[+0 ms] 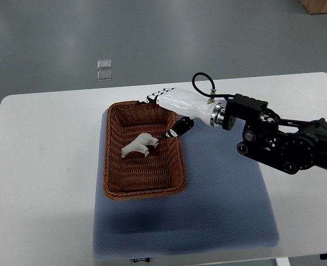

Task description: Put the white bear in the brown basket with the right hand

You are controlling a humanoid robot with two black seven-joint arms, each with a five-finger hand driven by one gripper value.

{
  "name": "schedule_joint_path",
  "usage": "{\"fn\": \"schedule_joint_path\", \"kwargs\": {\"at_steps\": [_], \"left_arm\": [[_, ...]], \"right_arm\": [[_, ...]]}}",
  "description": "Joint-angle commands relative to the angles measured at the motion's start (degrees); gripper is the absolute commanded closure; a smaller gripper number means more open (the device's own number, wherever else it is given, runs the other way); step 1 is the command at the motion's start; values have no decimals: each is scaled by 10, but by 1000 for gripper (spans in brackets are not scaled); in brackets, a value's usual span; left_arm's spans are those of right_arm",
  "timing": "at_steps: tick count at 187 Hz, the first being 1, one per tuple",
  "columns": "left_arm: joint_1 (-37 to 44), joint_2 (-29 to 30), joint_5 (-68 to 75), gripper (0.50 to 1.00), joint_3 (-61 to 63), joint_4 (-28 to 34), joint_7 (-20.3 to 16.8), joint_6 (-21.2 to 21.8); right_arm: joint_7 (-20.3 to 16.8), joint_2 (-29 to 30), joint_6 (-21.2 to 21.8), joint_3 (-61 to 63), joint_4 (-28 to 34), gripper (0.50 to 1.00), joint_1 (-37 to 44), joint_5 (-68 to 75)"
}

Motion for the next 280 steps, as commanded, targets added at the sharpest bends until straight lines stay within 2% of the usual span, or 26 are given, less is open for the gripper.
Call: {"fn": "schedule_joint_path", "kwargs": {"at_steps": [1, 61, 101, 154, 195, 224, 242, 280], "left_arm": [[0, 0, 0, 500, 0, 0, 0, 0], [0, 0, 0, 500, 0, 0, 0, 0], [0, 0, 0, 500, 0, 0, 0, 1], [0, 0, 0, 500, 0, 0, 0, 1], [0, 0, 0, 500, 0, 0, 0, 1], [0, 0, 0, 500, 0, 0, 0, 0], [0, 0, 0, 500, 0, 0, 0, 0], [0, 0, 0, 500, 0, 0, 0, 0]], "right_arm": [[-1, 0, -5, 38, -8, 607, -11, 11], [-14, 13, -5, 221, -66, 607, -91, 159], [-16, 31, -5, 272, -119, 591, -117, 284], [-21, 60, 1, 365, -129, 587, -170, 379], [-65, 89, 8, 457, -135, 587, -187, 392], [-95, 90, 45, 490, -136, 587, -194, 439], [-94, 89, 63, 495, -150, 577, -196, 483], [-85, 94, 61, 497, -157, 574, -203, 514]]}}
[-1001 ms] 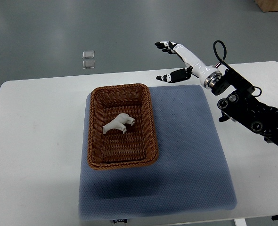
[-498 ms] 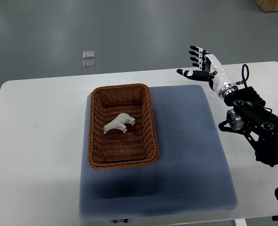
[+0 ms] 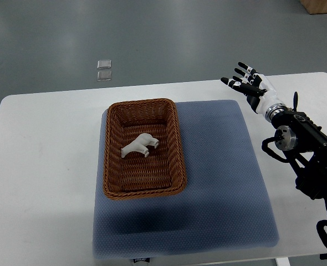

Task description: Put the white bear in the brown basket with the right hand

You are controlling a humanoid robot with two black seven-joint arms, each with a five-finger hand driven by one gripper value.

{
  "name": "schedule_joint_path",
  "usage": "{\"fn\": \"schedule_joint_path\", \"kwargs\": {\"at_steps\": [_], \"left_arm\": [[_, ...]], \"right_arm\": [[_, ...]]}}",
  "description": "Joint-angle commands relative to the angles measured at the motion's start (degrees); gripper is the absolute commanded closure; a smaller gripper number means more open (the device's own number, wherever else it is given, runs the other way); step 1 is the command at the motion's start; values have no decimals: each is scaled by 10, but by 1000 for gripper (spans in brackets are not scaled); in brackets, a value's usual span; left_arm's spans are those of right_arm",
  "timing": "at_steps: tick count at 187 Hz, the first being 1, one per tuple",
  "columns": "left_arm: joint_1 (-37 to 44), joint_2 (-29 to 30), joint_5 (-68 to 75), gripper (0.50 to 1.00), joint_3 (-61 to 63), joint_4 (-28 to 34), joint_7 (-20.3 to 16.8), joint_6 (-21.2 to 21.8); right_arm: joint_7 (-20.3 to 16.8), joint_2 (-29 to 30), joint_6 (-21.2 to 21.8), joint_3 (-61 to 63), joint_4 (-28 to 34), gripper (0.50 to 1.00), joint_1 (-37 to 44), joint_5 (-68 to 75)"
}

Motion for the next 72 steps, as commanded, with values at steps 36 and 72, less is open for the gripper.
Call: {"fn": "schedule_joint_path", "kwargs": {"at_steps": [36, 72], "left_arm": [[0, 0, 0, 500, 0, 0, 0, 0], [0, 0, 0, 500, 0, 0, 0, 0]], "right_arm": [[11, 1, -1, 0, -1, 572, -5, 11], [49, 3, -7, -1, -5, 572, -7, 10]]}}
